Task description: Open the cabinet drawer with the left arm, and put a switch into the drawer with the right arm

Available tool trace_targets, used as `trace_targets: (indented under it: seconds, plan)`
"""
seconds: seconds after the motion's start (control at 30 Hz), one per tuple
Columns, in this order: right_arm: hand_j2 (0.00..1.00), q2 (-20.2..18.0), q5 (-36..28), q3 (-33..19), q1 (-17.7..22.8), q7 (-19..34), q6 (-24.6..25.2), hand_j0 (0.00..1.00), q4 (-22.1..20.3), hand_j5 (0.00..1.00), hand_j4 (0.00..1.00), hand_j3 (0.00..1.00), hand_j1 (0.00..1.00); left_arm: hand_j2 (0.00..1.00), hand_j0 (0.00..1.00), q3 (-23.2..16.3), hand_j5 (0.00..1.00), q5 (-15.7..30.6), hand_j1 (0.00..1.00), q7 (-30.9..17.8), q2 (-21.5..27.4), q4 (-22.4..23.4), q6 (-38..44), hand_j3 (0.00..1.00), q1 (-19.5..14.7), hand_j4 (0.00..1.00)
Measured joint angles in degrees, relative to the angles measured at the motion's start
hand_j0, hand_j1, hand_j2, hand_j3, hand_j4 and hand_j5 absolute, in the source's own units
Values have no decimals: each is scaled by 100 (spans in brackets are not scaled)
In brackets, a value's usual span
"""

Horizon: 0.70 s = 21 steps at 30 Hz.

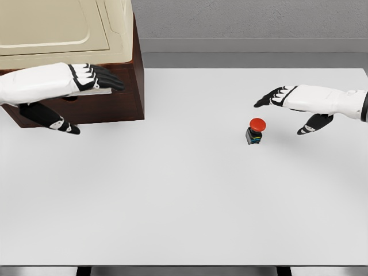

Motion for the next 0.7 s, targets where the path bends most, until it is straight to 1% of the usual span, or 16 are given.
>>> trace_targets:
  seconds: [0.2, 0.23, 0.27, 0.33, 0.37, 0.4, 0.43, 0.53, 0.6, 0.7]
  plan:
    - [100, 15, 23, -1, -17, 0, -7, 100, 137, 100, 100, 100, 100, 100, 100, -46, 100, -3, 100, -15, 18, -3, 1, 100, -8, 100]
    - [100, 10, 28, -10, -44, 0, -14, 100, 153, 100, 100, 100, 100, 100, 100, -52, 100, -5, 100, -206, 20, -2, 2, 100, -17, 100]
    - [100, 9, 29, -17, -26, 0, -22, 100, 193, 100, 100, 100, 100, 100, 100, -63, 100, -25, 100, -487, 23, -2, -3, 100, -115, 100]
    - [100, 23, 31, -16, -26, 0, -24, 100, 337, 100, 100, 100, 100, 100, 100, -65, 100, -28, 100, -1175, 107, -1, 0, 100, -246, 100]
    - [100, 31, 33, -10, -35, 0, -13, 100, 385, 100, 100, 100, 100, 100, 100, -61, 100, -44, 100, -1428, 137, -1, -3, 100, -272, 100]
    - [100, 37, 40, -5, -44, 0, -8, 100, 417, 100, 100, 100, 100, 100, 100, -48, 100, -53, 100, -1609, 143, -3, -4, 100, -351, 100]
    - [100, 58, 48, -3, -44, 0, 1, 100, 434, 100, 100, 100, 100, 100, 100, -30, 100, -48, 100, -1738, 132, -5, 0, 100, -502, 100]
    - [100, 171, 55, 23, -62, 0, 17, 100, 416, 100, 100, 100, 100, 100, 100, 44, 100, -41, 100, -1946, 28, -3, -6, 100, -650, 100]
    - [100, 249, 58, 48, -79, 0, 29, 100, 396, 100, 100, 100, 100, 100, 100, 50, 100, 173, 100, -2005, -52, -4, -7, 100, -686, 100]
    - [100, 393, 63, 122, -97, 0, 56, 100, 389, 100, 100, 100, 100, 100, 100, 40, 100, 716, 100, -2044, -124, -2, -7, 100, -686, 100]
